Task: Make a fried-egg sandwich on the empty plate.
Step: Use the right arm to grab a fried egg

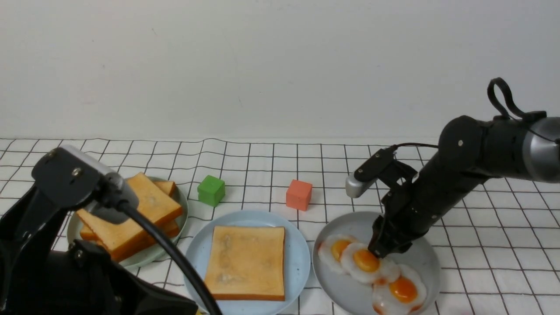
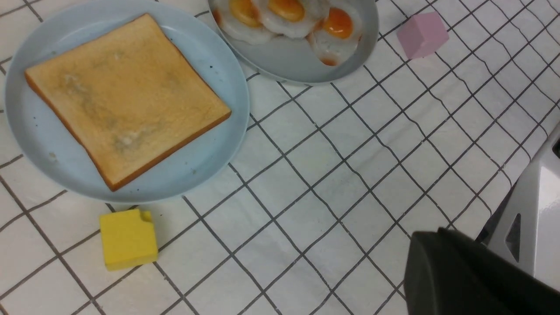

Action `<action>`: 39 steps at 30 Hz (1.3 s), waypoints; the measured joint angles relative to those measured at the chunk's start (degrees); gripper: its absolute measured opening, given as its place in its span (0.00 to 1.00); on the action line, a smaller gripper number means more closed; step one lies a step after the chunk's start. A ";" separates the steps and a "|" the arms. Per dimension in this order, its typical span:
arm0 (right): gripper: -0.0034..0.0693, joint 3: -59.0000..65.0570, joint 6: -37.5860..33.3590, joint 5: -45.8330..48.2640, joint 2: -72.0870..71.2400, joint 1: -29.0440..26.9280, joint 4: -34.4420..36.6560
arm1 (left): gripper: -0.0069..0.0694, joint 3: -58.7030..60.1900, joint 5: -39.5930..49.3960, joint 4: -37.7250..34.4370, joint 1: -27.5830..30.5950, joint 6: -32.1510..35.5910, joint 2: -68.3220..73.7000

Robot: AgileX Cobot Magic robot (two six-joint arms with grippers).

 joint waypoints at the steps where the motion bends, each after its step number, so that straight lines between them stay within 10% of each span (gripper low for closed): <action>1: 0.33 0.00 -0.02 -0.06 0.10 0.00 0.06 | 0.07 0.00 -0.01 0.00 0.00 0.00 0.00; 8: 0.04 -0.13 -0.58 0.04 0.69 0.00 0.70 | 0.07 0.00 0.21 0.00 0.00 0.00 0.00; 39: 0.12 -0.09 -1.44 0.58 -4.79 0.00 0.73 | 0.10 0.00 1.48 0.56 0.00 0.00 0.00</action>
